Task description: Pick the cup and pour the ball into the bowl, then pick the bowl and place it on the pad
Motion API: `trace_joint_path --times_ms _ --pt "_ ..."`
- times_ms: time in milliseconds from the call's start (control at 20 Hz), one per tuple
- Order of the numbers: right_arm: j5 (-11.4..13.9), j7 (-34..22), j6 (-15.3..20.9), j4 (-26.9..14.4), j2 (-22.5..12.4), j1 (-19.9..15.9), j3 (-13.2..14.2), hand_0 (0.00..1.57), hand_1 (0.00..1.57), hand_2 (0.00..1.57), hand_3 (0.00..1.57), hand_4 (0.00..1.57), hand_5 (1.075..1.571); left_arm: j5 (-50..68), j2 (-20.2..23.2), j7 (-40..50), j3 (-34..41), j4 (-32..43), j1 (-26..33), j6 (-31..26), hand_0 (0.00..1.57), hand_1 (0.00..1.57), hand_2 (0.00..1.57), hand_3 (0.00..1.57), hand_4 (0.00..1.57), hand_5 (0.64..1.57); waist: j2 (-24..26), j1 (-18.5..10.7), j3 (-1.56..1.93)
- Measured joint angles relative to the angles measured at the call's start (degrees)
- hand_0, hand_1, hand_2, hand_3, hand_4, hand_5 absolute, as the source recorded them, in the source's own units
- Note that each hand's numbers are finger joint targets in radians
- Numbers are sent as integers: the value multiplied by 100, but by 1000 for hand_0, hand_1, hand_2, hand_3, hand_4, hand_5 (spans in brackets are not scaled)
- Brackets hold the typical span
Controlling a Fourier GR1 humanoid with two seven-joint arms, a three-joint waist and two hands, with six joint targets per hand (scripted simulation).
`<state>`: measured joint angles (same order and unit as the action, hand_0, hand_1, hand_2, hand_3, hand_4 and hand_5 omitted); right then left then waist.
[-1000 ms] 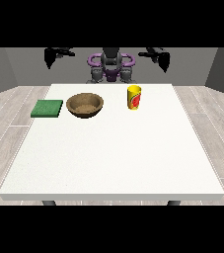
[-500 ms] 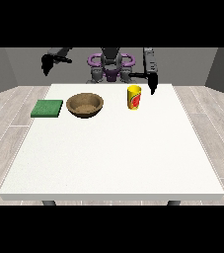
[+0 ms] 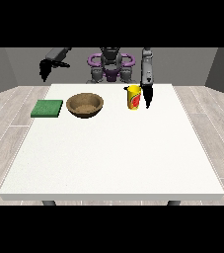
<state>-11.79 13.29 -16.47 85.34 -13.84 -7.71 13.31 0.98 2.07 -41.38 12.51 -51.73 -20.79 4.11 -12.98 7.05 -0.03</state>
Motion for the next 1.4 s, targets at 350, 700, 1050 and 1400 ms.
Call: trace_joint_path --times_ms 350,700,1050,1400 --pt "112 233 -63 -163 52 -49 -59 0 0 0 0 0 1571 48 151 -724 202 1132 -493 55 0 0 0 0 0 1526 -163 70 0" --pt "22 289 -166 -302 -120 -275 93 0 0 0 0 0 1570 -344 219 -1182 98 1412 -625 828 1299 1299 1571 1571 1428 1255 -256 213 74" --pt "-214 52 -433 -360 -473 -366 304 0 0 0 0 0 1570 -722 173 -1318 -1 1300 -423 1835 1316 1316 1571 1571 1496 1256 -155 409 101" --pt "-171 -181 -387 -1031 -526 -226 414 0 0 0 0 0 1569 -1649 806 127 -676 1350 -684 2096 1440 1440 1571 1571 1571 1303 815 -19 35"
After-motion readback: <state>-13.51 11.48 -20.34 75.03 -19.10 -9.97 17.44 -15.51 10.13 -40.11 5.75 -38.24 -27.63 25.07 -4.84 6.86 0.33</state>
